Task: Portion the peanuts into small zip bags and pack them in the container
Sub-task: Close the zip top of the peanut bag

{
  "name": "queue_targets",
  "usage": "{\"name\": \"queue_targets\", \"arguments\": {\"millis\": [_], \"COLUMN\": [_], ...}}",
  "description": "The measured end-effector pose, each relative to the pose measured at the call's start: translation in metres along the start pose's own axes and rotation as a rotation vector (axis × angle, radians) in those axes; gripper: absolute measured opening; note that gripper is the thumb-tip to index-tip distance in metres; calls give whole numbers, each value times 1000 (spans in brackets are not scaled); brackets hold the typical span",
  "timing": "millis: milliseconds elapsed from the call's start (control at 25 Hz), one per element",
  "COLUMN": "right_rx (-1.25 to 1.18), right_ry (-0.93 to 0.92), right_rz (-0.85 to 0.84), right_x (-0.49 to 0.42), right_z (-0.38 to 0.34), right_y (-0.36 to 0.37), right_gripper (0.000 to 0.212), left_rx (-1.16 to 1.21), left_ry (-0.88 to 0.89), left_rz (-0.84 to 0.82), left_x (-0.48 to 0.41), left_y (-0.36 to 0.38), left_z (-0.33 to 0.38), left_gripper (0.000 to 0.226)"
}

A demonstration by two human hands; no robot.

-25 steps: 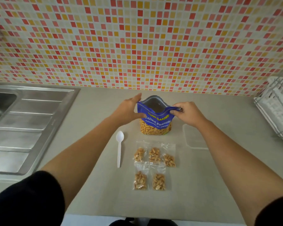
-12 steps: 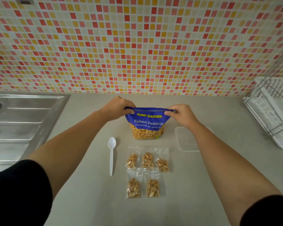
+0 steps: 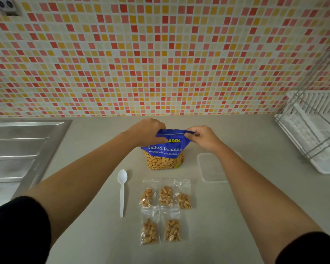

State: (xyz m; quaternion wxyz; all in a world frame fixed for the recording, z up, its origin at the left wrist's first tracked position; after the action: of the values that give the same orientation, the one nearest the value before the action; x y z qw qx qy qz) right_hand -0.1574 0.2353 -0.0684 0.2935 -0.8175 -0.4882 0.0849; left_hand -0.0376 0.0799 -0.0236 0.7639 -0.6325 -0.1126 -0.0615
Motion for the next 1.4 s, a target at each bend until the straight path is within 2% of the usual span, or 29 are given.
{"name": "queue_targets", "arguments": {"millis": [160,400,560,760,1000,1080,1160,1200,1320,1400], "right_rx": [69,124,123,116,145,181,159,56,-494,-660], "right_ry": [-28,-114,-133,-192,-247,-239,-174,-127,10,87], "right_rz": [26,124,149,171,179,181,226,275,389,360], "right_x": [-2,-4,-6,-2,-1,-2,-2,-1,5,3], "right_z": [-1,5,6,10,7,4,3,5,19,27], "right_y": [-2,1,0,1,0,1,7,11,34,47], "right_gripper": [21,17,16,16,15,15,16,16,22,19], "left_rx": [43,9,-252,-434,-360,-216,92,299,1122,1467], "left_ry": [45,85,129,172,203,146,-11,-96,-279,-329], "left_rz": [30,90,217,375,376,413,413,416,509,521], "left_x": [-36,-38,-22,5,25,28,28,29,34,34], "left_y": [2,8,9,11,13,14,19,25,55,70], "left_z": [35,24,6,-19,-46,-50,-58,-60,-54,-46], "left_gripper": [23,26,29,30,27,27,25,23,14,13]}}
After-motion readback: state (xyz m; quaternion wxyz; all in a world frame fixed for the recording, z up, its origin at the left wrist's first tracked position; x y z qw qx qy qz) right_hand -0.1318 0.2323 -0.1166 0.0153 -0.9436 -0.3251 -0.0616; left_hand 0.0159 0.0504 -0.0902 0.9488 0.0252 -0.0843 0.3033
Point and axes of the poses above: each hand's wrist, its own x-axis away from the middle knuckle, its own y-axis out of the palm, z = x × y, the point moved 4 cm from there along -x, towards the middle knuckle, and after that the axes turned 10 degrees about -z, right-handed, at the moved point
